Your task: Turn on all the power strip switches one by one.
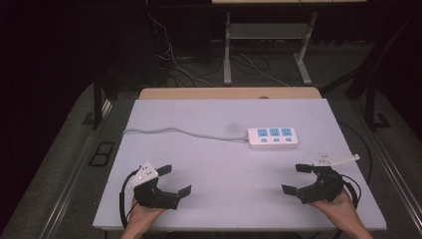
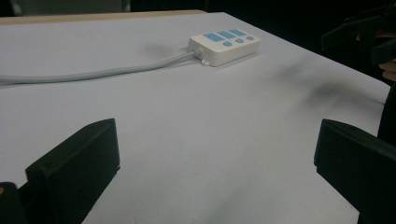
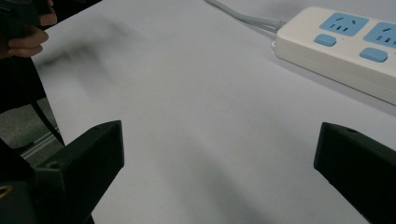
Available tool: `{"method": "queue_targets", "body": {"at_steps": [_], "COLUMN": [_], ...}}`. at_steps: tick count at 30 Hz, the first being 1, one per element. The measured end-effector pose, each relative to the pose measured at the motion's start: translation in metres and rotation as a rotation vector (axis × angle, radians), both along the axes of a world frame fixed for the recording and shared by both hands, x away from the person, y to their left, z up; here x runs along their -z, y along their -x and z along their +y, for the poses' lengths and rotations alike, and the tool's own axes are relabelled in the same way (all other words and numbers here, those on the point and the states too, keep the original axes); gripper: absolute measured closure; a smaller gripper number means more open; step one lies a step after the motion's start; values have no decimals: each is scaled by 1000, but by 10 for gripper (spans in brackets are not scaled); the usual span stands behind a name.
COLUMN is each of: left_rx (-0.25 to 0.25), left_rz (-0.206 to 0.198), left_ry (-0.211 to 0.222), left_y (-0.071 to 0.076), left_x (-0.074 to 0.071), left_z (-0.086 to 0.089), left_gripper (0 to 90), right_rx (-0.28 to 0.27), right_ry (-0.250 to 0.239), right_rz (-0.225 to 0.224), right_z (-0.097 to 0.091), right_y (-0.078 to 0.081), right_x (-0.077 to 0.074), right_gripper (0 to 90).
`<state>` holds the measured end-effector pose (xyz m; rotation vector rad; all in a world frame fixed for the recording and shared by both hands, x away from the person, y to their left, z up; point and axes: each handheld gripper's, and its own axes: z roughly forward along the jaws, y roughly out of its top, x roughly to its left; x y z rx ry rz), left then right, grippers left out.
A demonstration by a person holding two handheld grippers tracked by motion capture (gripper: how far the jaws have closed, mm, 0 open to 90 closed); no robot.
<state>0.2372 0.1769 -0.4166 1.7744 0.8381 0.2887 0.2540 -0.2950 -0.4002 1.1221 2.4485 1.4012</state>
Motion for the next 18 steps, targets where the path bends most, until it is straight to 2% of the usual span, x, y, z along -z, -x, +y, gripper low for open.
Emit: {"method": "queue_targets", "body": {"at_steps": [18], "left_rx": [-2], "left_rz": [1], "left_ry": [-1], "left_y": [-1], "left_x": [1], "left_z": [0], "left_gripper": [0], "right_rx": [-22], "right_ry": [32], "right_rz": [6], "right_z": [-9], "right_y": [-18], "right_x": [-17], "right_gripper": [15]}}
